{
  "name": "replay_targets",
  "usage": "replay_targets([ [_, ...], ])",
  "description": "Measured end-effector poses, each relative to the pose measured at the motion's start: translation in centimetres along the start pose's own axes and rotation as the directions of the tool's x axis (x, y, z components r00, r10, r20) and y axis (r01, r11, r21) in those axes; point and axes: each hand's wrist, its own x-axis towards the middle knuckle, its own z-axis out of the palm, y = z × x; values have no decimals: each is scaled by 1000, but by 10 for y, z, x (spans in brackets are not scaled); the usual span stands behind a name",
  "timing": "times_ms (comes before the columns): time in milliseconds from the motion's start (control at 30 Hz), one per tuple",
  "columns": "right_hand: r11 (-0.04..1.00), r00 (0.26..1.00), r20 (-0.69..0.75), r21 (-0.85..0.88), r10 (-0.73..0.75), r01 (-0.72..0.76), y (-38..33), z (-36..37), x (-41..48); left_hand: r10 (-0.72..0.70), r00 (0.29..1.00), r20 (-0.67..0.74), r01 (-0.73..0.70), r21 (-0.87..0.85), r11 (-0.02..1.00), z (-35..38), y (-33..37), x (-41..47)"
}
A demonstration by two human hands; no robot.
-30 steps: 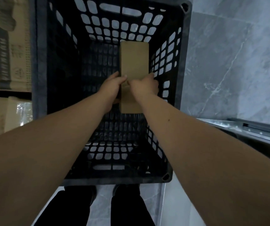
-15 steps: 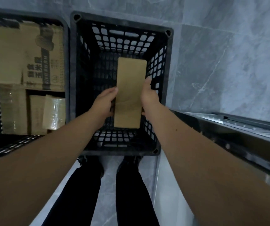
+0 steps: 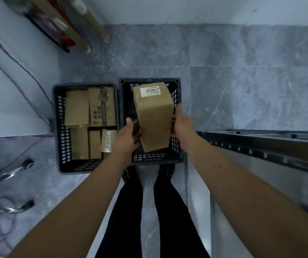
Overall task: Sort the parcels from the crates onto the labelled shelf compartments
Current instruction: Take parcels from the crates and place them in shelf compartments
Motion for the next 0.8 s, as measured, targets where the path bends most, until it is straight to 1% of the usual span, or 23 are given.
replay_targets([
  [67,999,999,3,28,-35,35,-18,-7,-44,54,999,0,-54,12,998,-5,21,-38],
  [233,973,993,13,205,-114,109,-64,-27,-148,254,966,-38,-246,153,957,-20,71,-130],
  [333,946,978,16,256,-208,197,-88,-36,-201,341,939,-33,-335,124,934,-30,97,-178],
  [433,899,932,21,271,-363,344,-104,-43,-249,426,902,-67,-419,96,903,-35,121,-222],
  [500,850,882,34,290,-469,440,-115,-43,-275,474,879,-43,-469,93,878,-40,131,-241],
  [567,803,832,53,300,-552,514,-127,-44,-300,510,860,-34,-509,28,860,-41,144,-263],
  [633,759,790,41,310,-612,572,-143,-47,-324,541,838,-73,-544,-24,839,-40,163,-289],
  [700,719,748,39,314,-662,620,-162,-52,-348,583,809,-78,-587,-39,809,-41,181,-310],
  [800,685,720,35,343,-693,643,-191,-61,-384,684,727,-65,-687,-46,725,-43,210,-341],
])
